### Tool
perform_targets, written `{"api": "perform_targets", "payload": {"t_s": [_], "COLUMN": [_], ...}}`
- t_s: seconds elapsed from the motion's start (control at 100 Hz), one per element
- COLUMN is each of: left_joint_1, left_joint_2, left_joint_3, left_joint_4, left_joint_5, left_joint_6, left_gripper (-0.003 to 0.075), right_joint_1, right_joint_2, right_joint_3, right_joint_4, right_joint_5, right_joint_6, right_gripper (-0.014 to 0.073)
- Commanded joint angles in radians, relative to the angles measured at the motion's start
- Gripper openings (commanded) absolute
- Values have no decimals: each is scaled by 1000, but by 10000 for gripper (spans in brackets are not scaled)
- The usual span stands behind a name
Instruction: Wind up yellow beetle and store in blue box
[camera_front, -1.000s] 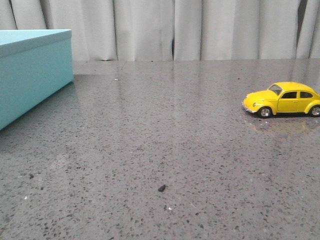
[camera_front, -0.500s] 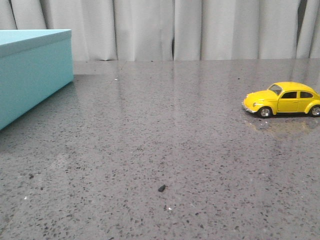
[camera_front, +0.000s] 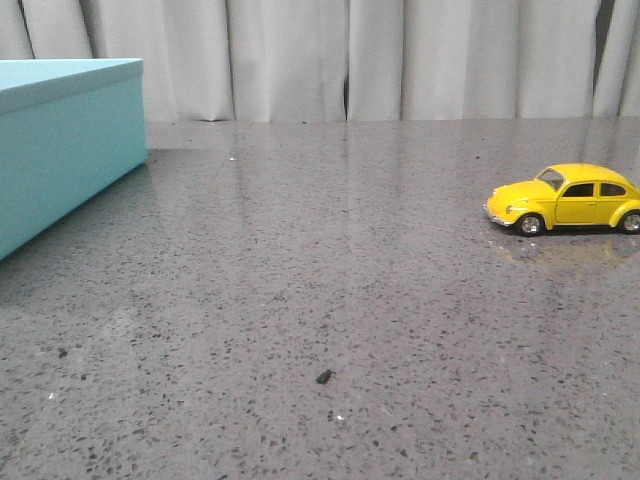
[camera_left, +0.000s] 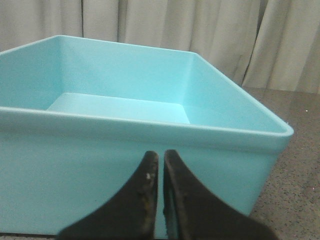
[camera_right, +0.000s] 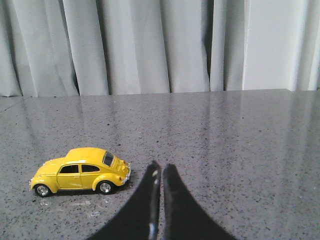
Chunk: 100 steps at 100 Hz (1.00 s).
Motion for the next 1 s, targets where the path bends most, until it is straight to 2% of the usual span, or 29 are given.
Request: {"api": "perform_targets", "payload": {"t_s": [0.0,0.99], "left_joint_1": [3,3], "left_joint_2": [-34,-34], "left_joint_3": [41,41], "left_joint_4": [-10,-33], "left_joint_5": [-72,-76], "left_joint_6": [-5,-7], "left_gripper": [-19,-19], "right_joint_1": [-6,-6], "right_joint_2": [-20,-20], "right_joint_3": [24,24], "right_joint_4": [2,14], "right_joint_5": [-86,-90], "right_joint_6": [-2,-1], "right_gripper": [-49,-49]}}
